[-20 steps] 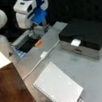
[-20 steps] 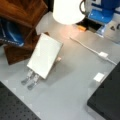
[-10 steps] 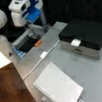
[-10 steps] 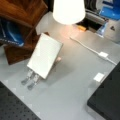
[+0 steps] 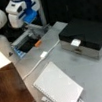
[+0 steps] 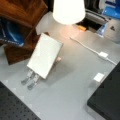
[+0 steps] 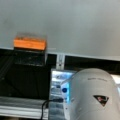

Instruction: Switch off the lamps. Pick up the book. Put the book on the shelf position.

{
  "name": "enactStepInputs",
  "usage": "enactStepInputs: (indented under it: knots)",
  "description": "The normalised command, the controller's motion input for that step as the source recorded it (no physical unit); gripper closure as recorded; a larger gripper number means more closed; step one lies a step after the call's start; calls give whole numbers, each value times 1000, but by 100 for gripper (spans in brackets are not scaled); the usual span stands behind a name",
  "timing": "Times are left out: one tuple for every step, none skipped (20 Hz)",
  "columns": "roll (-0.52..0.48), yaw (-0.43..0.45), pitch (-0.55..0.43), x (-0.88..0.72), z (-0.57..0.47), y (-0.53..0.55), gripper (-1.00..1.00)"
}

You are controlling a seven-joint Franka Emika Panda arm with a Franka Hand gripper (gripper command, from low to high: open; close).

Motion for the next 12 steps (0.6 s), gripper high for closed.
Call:
enactStepInputs:
  knots:
    - [55,-166,-129,-144,-222,195,-100]
    - [49,-170,-145,-137,-233,196,-100]
    - [44,-169,-155,-130,-240,195,-100]
    - [41,-161,-158,-125,-223,196,-100]
    - [38,-159,-161,-124,-214,198,-100]
    - [31,-159,-163,-125,-209,200,-100]
    - [26,-150,-160,-127,-195,201,-100]
    - [18,-144,-156,-131,-178,208,-100]
    - [14,-138,-154,-132,-163,216,-100]
    - [12,-133,-149,-128,-151,222,100]
    - [14,-133,-135,-122,-139,227,100]
    - [21,-134,-140,-114,-129,228,100]
